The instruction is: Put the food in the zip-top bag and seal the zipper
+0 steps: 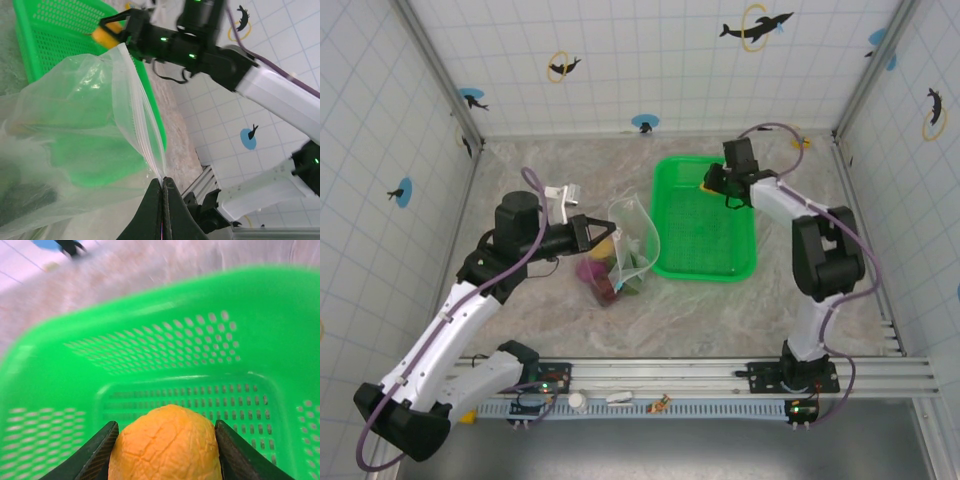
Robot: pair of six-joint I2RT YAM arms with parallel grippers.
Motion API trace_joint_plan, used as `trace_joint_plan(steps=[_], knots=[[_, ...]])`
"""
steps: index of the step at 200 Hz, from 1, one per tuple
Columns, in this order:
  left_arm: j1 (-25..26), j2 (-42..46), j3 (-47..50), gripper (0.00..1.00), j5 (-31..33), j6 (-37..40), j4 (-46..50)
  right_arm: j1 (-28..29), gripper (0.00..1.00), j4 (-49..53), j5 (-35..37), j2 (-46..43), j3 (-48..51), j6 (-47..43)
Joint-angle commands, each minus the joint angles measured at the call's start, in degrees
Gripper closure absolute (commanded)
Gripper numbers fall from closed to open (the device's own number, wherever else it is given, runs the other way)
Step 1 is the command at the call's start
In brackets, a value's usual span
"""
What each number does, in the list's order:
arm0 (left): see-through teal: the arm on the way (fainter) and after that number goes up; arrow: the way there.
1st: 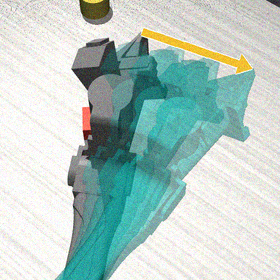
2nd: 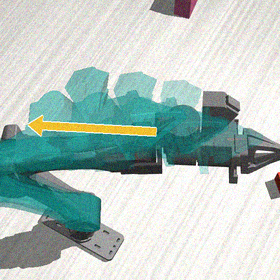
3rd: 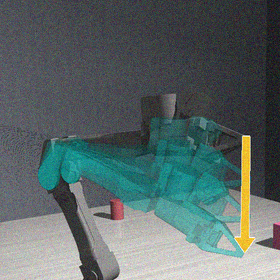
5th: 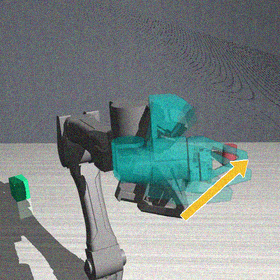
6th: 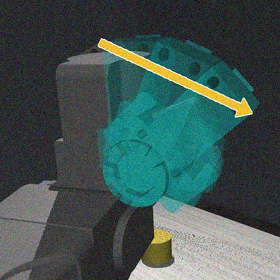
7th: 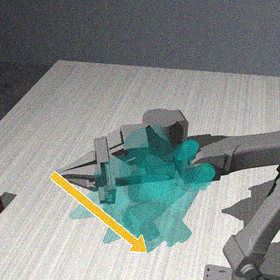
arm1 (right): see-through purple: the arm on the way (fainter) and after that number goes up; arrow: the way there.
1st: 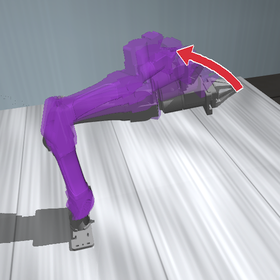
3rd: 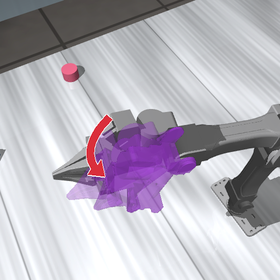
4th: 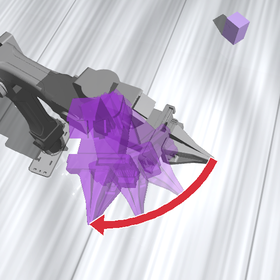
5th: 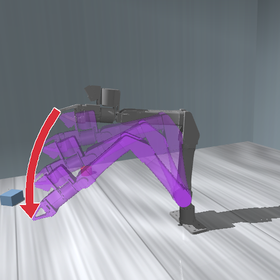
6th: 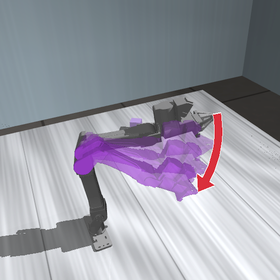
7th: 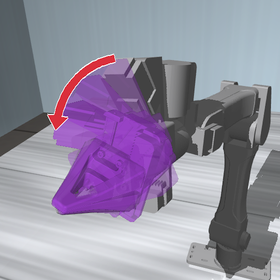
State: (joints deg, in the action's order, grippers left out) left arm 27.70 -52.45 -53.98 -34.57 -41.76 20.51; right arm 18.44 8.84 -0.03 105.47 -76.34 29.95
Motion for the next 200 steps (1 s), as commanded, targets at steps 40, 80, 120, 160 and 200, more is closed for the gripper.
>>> trace_joint_plan(steps=[40,80,120,160,200], knots=[[-0.02,1.13,1.99,1.00,3.66,-7.78,0.13,8.02,0.58,0.99,-3.79,-18.99,2.90,-9.30],[-0.02,2.02,1.17,1.00,4.60,-11.56,-1.89,20.08,0.58,5.53,1.79,-28.34,2.24,-18.38],[-0.02,1.38,-0.07,1.00,4.94,-12.63,-1.83,34.07,0.58,8.87,14.22,-33.59,2.33,-27.67],[-0.02,0.43,-1.48,1.00,4.93,-13.26,-1.98,47.09,0.58,10.41,32.31,-33.49,3.56,-38.07],[-0.06,-0.54,-1.48,1.00,4.31,-13.76,-2.58,51.40,0.58,8.30,38.67,-31.78,6.26,-42.10]])
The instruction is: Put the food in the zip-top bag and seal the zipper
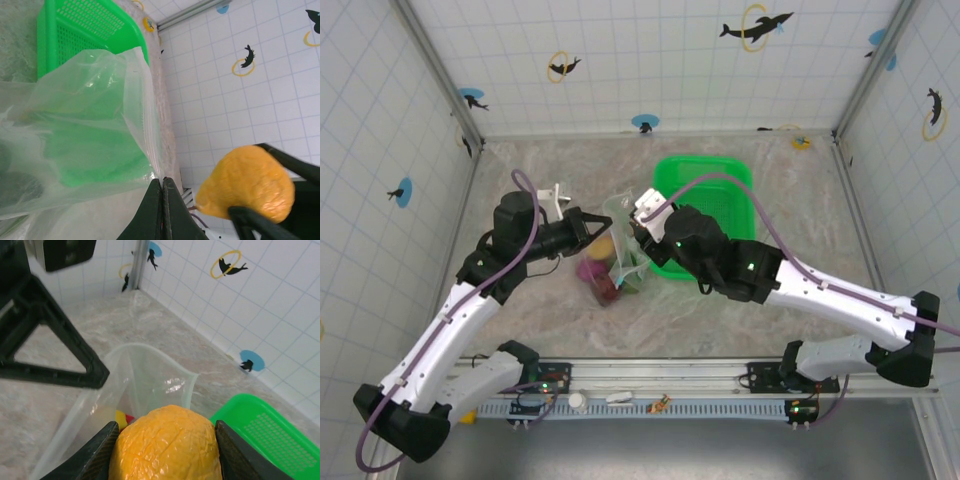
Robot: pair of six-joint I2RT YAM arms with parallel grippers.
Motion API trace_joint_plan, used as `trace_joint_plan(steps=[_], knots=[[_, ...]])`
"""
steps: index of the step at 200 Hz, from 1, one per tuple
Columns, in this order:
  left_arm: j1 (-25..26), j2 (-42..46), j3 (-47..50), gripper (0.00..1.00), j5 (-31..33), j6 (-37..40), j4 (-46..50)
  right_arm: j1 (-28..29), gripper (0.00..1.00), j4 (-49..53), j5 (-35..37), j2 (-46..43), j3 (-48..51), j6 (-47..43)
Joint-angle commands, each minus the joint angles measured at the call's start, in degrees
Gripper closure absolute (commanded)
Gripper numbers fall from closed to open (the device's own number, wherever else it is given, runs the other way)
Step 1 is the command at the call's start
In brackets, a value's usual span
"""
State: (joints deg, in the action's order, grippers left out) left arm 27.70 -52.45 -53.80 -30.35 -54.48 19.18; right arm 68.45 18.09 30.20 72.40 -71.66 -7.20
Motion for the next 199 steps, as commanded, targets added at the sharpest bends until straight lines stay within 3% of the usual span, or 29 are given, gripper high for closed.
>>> trace_joint_plan(steps=[1,110,120,153,199], knots=[[-0.04,-0.50,-1.66,1.00,0.10,-1.06,-1.25,1.41,0.57,-0.99,8.50,1.36,1.64,-4.98],[-0.02,0.41,-3.51,1.00,0.09,-0.85,-1.35,0.17,0.53,-6.61,0.58,11.15,1.17,-6.24],[-0.04,0.55,-3.35,1.00,0.36,-0.54,-1.02,-0.29,0.49,-6.84,-1.47,11.48,1.17,-5.48],[-0.04,0.99,-3.15,1.00,0.90,0.07,-0.53,-1.69,0.22,-6.81,-4.66,11.39,1.29,-3.35],[-0.02,1.26,-2.76,1.00,1.43,0.39,-0.46,-4.10,0.22,-7.17,-8.27,8.02,3.09,-0.73]])
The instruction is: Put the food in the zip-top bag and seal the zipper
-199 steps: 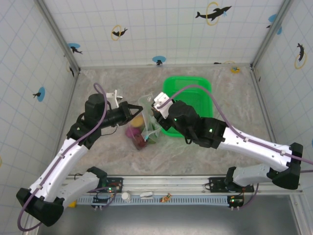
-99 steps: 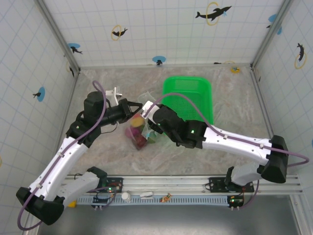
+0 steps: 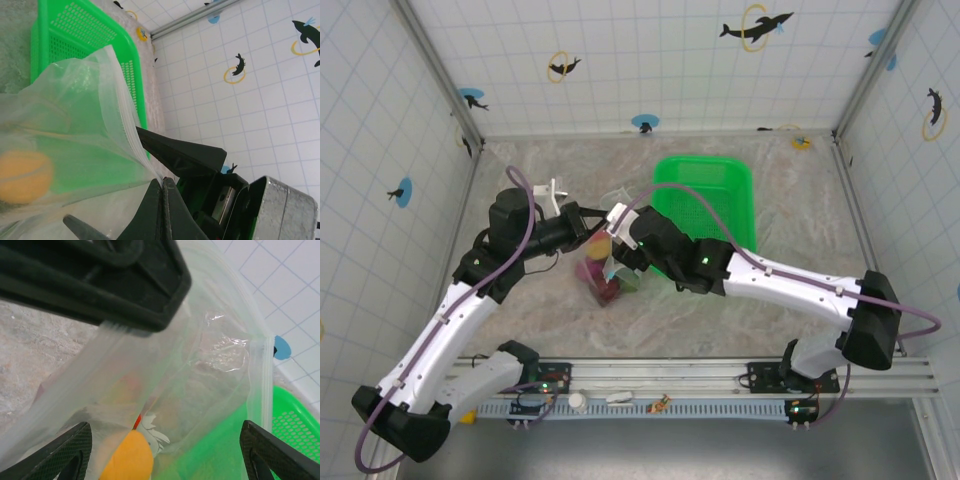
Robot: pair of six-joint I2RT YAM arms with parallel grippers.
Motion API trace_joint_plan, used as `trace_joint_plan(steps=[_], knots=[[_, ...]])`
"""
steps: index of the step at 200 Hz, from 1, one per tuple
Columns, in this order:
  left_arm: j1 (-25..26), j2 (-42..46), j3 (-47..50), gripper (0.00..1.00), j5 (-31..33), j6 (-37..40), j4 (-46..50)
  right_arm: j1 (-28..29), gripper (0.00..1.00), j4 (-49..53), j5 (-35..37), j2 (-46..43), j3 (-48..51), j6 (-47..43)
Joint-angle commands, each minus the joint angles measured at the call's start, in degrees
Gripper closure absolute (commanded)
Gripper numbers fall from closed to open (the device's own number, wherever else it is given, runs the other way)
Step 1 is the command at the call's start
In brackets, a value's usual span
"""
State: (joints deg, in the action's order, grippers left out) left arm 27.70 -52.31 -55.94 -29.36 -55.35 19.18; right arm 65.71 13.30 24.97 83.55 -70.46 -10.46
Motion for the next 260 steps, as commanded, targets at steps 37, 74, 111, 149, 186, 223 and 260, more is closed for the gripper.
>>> trace_joint_plan(steps=[37,74,111,149,186,223,260], knots=[[-0.02,1.47,-0.48,1.00,0.97,1.38,-0.40,-4.01,0.28,-2.54,-7.58,-6.82,1.83,5.87],[-0.02,2.22,-0.77,1.00,3.03,2.68,1.60,-9.62,0.32,-2.01,-17.86,-11.36,0.85,13.81],[-0.03,2.90,-0.48,1.00,4.23,3.20,2.40,-16.41,0.30,1.50,-21.05,-14.57,2.29,21.80],[-0.02,3.45,-1.35,1.00,6.73,4.61,4.11,-19.38,0.56,7.99,-19.35,-16.52,8.29,27.64],[-0.02,3.24,-2.63,1.00,6.90,5.47,4.78,-19.45,0.76,15.37,-14.93,-17.62,11.64,30.30],[-0.06,1.89,-3.24,1.00,4.55,6.75,5.89,-16.20,0.82,20.54,-21.29,-17.00,13.94,27.99],[-0.02,0.00,-3.82,1.00,0.52,8.06,8.01,-3.37,0.73,17.82,-17.32,-18.77,13.50,19.69]])
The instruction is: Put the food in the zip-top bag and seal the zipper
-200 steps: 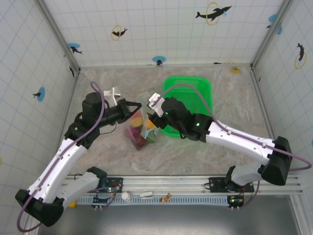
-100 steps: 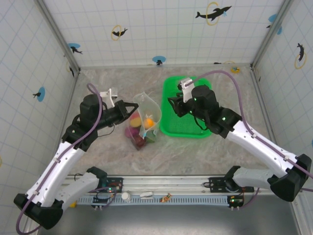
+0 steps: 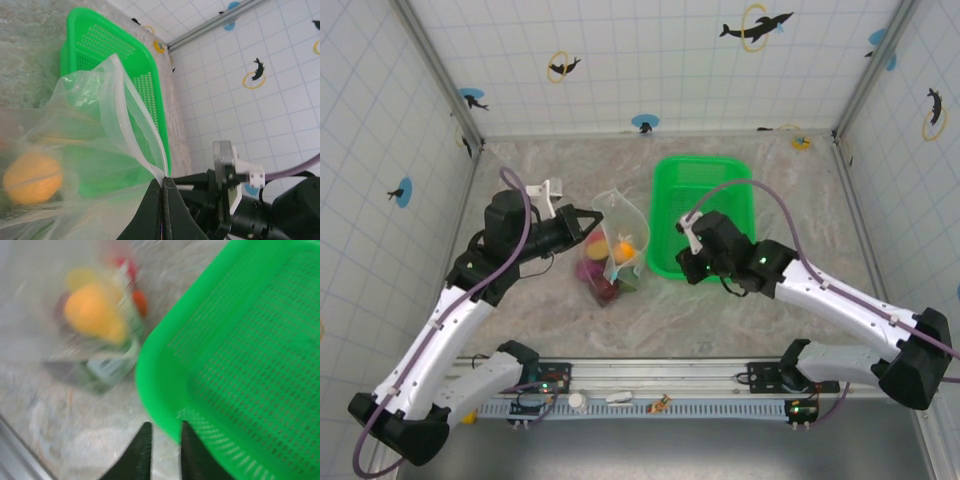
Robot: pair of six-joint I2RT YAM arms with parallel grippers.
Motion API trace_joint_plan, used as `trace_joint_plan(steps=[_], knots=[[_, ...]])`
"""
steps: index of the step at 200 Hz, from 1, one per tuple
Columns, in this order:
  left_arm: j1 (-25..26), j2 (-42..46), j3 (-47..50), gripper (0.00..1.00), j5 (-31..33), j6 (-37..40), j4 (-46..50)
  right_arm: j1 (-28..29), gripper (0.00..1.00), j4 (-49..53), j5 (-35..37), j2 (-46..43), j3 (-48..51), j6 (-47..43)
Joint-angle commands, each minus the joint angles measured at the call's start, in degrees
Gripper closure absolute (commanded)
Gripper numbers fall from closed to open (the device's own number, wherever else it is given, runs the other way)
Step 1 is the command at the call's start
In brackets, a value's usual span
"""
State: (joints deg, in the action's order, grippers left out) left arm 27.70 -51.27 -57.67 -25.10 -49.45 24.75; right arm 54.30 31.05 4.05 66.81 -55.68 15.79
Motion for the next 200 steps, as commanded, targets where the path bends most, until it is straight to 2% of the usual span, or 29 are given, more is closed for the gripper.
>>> trace_joint_plan(steps=[1,21,52,104,127,153,166,183,200], knots=[[-0.02,-1.08,-2.10,1.00,-3.87,2.16,2.47,8.42,0.73,0.07,4.25,-2.03,-1.41,-6.96],[-0.02,-1.40,-2.49,1.00,-4.80,2.75,3.53,12.75,0.56,-0.28,12.21,-2.50,-4.06,-15.61],[-0.01,-2.44,-2.89,1.00,-6.07,3.64,5.39,15.36,0.48,0.10,17.55,-2.22,-7.54,-32.92],[-0.01,-3.33,-2.12,1.00,-6.10,4.01,5.75,16.70,0.44,-5.36,10.49,-4.00,-3.07,-64.68],[0.03,-3.85,-1.73,1.00,-6.10,3.75,5.16,16.34,0.43,-4.22,8.90,0.10,-5.85,-70.71],[0.04,-4.40,-1.40,1.00,-6.27,3.66,4.55,14.53,0.44,-1.57,6.49,6.00,-10.13,-73.44],[0.00,-4.53,-1.39,1.00,-6.19,3.58,4.19,13.50,0.48,-1.17,4.70,8.11,-11.41,-73.88],[0.05,-4.45,-1.17,1.00,-5.72,3.65,3.71,12.25,0.59,-2.08,3.89,10.62,-12.59,-74.02],[0.06,-3.97,-0.62,0.98,-3.72,3.83,3.53,11.31,0.85,-0.06,1.66,13.23,-15.52,-73.60]])
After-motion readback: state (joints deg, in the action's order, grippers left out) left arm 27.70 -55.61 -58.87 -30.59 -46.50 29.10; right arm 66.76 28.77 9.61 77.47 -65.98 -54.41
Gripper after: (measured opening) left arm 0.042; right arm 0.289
